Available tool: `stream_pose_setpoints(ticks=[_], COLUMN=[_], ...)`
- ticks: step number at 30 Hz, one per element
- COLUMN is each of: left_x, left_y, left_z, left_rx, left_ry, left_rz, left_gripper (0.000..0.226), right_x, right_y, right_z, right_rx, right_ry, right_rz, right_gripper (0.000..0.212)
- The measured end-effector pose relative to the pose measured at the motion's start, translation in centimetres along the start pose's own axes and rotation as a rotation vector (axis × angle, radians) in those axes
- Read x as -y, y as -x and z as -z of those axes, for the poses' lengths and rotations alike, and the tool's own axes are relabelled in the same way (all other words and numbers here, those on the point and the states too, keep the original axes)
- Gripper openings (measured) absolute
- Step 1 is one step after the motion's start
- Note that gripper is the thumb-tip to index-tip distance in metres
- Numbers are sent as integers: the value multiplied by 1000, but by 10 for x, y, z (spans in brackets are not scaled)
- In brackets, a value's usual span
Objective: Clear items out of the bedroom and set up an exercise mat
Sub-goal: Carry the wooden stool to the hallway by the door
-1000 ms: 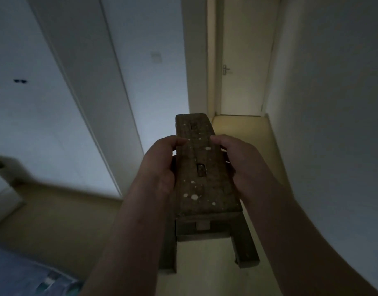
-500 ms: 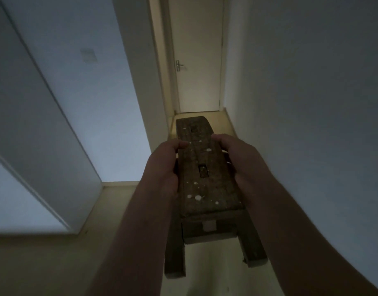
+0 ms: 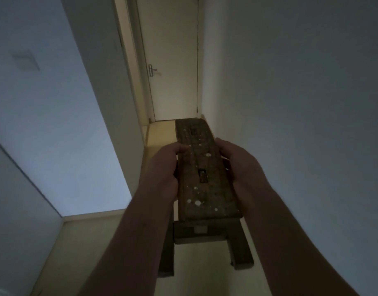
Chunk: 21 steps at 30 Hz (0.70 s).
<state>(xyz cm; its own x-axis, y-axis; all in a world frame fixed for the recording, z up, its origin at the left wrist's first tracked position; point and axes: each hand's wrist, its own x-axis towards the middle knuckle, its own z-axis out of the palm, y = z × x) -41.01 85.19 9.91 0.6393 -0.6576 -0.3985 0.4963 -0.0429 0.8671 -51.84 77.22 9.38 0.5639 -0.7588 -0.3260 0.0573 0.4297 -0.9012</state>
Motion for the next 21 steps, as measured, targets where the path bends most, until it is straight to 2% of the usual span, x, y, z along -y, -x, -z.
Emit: stream_pose_setpoints(ticks=[8, 13, 21], left_x=[-47, -94, -164], left_y=[-177, -281, -449], left_z=[-45, -77, -97], left_rx=[-77, -140, -214], left_ry=[-34, -65, -57], left_rz=[35, 42, 31], left_gripper=[22, 19, 19], right_x=[42, 88, 145], right_y=[-181, -294, -469], right_z=[-12, -26, -73], right_rx=[20, -8, 37], right_ry=[32, 128, 246], right_rz=[-16, -15, 10], right_gripper=[32, 16, 17])
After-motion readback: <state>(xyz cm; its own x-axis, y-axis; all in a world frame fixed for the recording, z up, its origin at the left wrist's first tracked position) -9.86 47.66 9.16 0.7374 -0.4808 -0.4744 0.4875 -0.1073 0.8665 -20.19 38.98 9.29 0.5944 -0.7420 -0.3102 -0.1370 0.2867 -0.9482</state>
